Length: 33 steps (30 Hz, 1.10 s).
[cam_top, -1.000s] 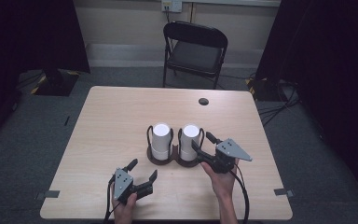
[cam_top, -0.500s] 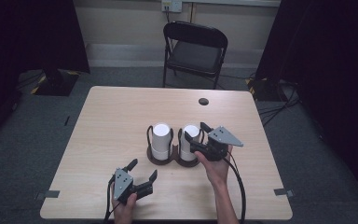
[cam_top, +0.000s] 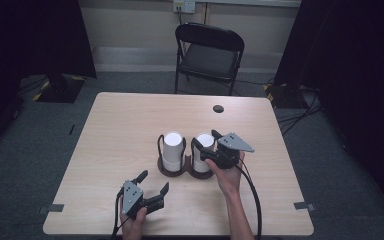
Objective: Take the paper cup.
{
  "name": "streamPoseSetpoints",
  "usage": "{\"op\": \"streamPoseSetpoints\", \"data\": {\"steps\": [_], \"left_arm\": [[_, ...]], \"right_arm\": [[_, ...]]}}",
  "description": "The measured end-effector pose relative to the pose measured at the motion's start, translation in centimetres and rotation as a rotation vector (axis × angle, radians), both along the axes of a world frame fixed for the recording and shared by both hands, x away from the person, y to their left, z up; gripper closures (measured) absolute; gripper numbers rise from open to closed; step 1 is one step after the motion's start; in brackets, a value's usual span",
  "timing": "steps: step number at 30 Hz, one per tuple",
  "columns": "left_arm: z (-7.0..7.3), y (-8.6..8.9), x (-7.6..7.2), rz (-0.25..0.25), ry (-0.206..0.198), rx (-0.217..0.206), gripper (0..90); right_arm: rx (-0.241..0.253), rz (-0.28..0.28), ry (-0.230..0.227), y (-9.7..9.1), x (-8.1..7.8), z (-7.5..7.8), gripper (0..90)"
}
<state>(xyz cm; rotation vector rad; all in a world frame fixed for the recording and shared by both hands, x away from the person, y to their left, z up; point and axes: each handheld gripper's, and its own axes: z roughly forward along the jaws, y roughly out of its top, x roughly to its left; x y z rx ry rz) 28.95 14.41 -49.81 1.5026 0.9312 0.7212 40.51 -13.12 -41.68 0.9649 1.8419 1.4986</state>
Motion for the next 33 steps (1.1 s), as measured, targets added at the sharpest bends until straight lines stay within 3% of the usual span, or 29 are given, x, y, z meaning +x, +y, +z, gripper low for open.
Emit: {"op": "streamPoseSetpoints", "data": {"steps": [14, 22, 33], "left_arm": [[0.01, 0.01, 0.03, -0.014, 0.002, 0.003, 17.3], [0.08, -0.29, 0.13, -0.035, 0.01, 0.041, 18.9], [0.12, -0.24, 0.35, -0.087, 0.021, 0.045, 21.6]], "right_arm": [[-0.039, 0.005, 0.014, 0.66, 0.45, -0.75, 33.5], [-0.022, -0.015, 0.023, 0.64, 0.42, -0.75, 34.6], [0.0, -0.02, 0.009, 0.41, 0.16, -0.27, 34.8]]}}
